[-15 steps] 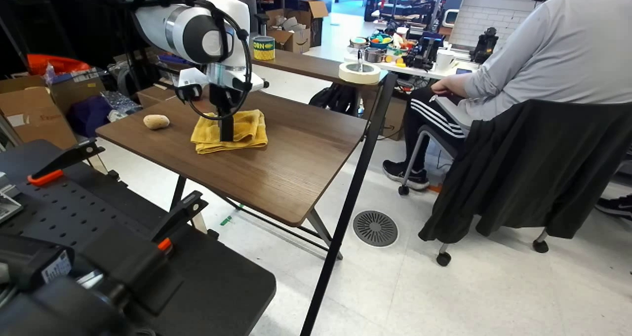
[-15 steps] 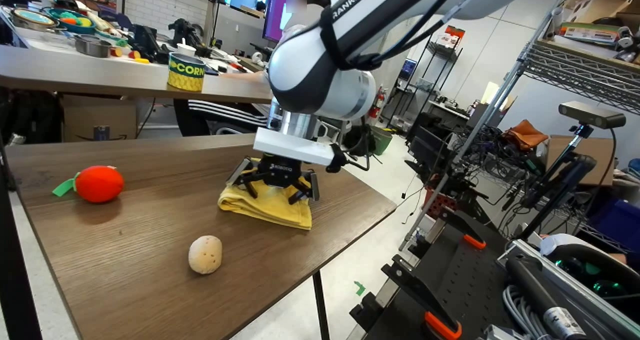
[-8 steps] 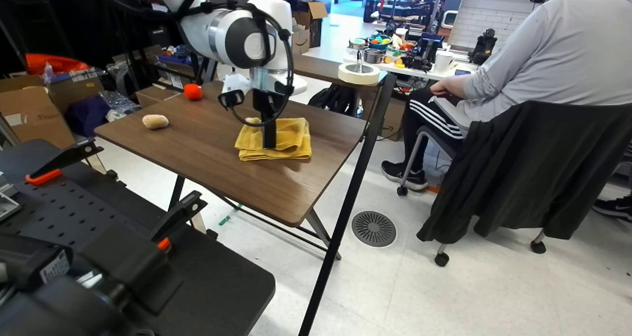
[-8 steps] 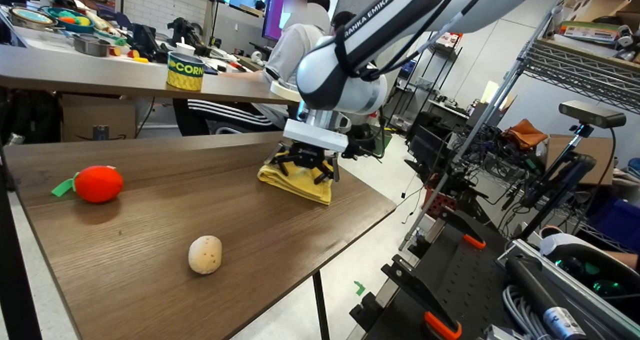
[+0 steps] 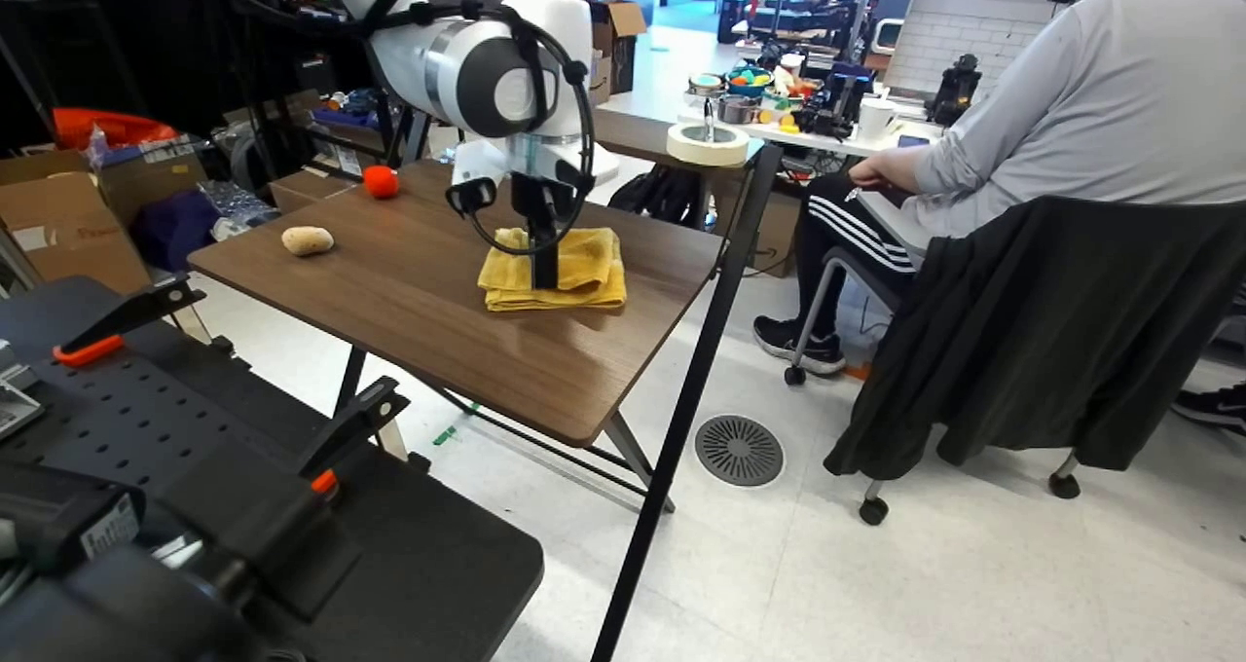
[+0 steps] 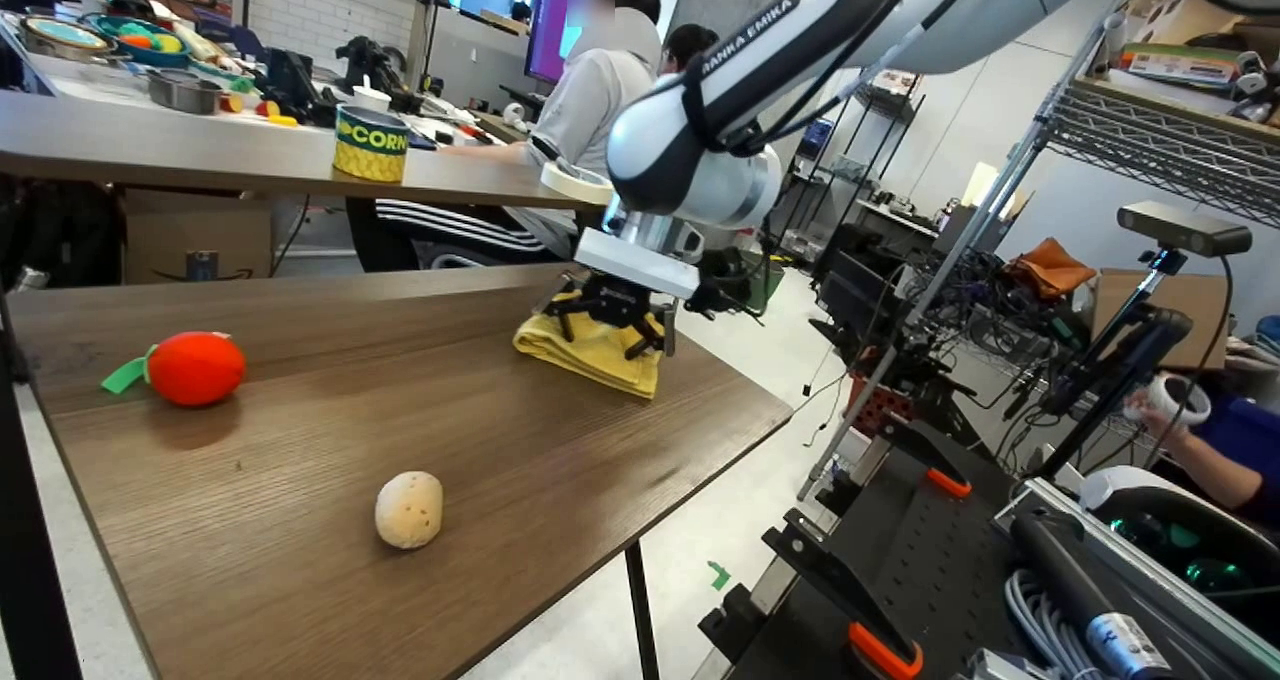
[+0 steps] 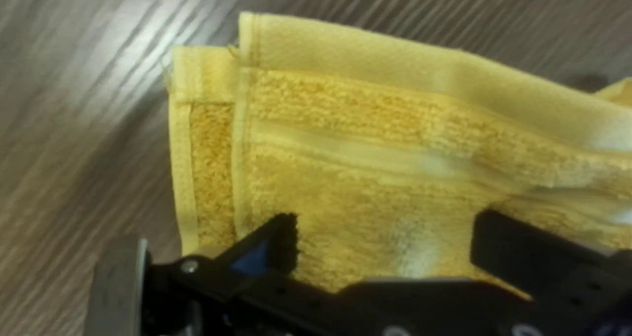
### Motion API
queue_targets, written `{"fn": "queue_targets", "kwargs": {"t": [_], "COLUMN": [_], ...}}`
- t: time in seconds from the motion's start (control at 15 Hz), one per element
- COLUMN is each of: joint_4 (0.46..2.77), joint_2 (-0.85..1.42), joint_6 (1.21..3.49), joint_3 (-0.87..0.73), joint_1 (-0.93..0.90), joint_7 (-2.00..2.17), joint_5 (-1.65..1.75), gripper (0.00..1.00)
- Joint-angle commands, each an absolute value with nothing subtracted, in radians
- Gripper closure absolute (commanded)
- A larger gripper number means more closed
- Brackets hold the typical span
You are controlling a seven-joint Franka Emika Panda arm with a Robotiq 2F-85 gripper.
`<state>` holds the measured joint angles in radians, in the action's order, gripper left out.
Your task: Move the round object to the left and use the towel to wipe the table
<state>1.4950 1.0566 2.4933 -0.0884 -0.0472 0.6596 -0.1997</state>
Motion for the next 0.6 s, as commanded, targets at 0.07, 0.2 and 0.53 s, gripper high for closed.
{"fn": "queue_targets", "kwargs": {"t": [0.07, 0.2, 0.53], "joint_4": [1.593, 1.647, 1.808], "joint_2": [0.909, 0.825, 0.572], "joint_6": [2.608, 2.641, 2.550], "joint_3": [-0.044, -0.034, 0.092], "joint_1": [-0.150, -0.189, -0.153], "joint_7": [0.620, 0.625, 0.527], "joint_5": [-0.199, -0.203, -0.277], "gripper": [0.00, 0.00, 0.00]}}
